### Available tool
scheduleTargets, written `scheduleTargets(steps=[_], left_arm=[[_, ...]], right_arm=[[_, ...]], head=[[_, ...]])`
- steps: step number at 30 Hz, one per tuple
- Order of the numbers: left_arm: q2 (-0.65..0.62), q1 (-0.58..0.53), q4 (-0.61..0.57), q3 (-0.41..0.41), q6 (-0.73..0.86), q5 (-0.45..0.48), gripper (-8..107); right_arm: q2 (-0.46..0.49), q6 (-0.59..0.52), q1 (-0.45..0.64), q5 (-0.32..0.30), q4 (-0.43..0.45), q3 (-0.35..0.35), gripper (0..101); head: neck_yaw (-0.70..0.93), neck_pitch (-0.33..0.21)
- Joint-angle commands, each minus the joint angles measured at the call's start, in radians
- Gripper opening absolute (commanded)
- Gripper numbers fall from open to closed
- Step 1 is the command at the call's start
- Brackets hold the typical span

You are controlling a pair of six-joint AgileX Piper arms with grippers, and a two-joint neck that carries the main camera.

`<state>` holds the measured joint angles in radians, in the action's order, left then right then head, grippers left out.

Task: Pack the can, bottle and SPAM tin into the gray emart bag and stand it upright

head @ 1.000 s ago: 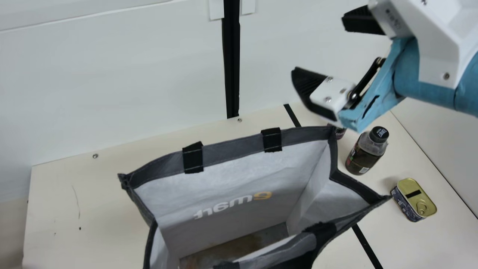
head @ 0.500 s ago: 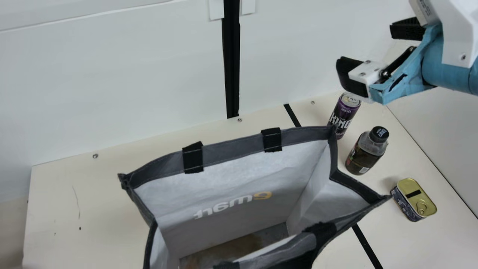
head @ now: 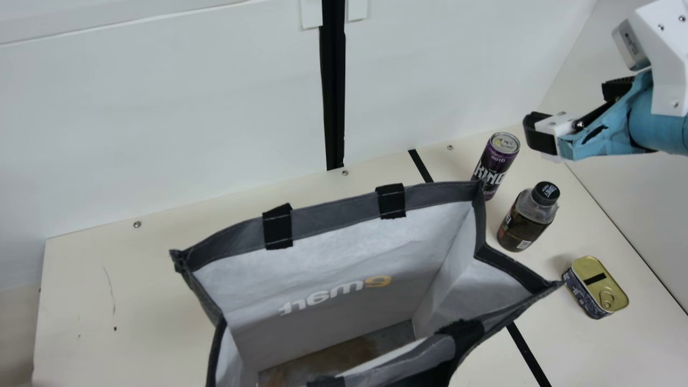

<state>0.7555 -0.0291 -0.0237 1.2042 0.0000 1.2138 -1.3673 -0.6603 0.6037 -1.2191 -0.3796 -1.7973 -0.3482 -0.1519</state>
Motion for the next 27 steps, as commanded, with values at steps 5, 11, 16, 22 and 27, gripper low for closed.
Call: scheduleTargets(steps=[5, 11, 16, 22, 27], left_arm=[[0.000, 0.000, 0.000, 0.000, 0.000, 0.000, 90], [0.000, 0.000, 0.000, 0.000, 0.000, 0.000, 90], [0.000, 0.000, 0.000, 0.000, 0.000, 0.000, 90], [0.000, 0.000, 0.000, 0.000, 0.000, 0.000, 90], [0.000, 0.000, 0.000, 0.000, 0.000, 0.000, 90]], right_arm=[[0.013, 0.024, 0.020, -0.001, 0.031, 0.070, 95], [0.035, 0.055, 0.026, -0.001, 0.057, 0.160, 95], [0.052, 0.059, 0.029, -0.001, 0.070, 0.223, 95], [0.063, 0.053, 0.035, -0.003, 0.076, 0.251, 95], [0.063, 0.053, 0.035, 0.000, 0.079, 0.251, 95]], head=[[-0.001, -0.023], [-0.001, -0.023], [-0.001, -0.023], [-0.001, -0.023], [-0.001, -0.023]])
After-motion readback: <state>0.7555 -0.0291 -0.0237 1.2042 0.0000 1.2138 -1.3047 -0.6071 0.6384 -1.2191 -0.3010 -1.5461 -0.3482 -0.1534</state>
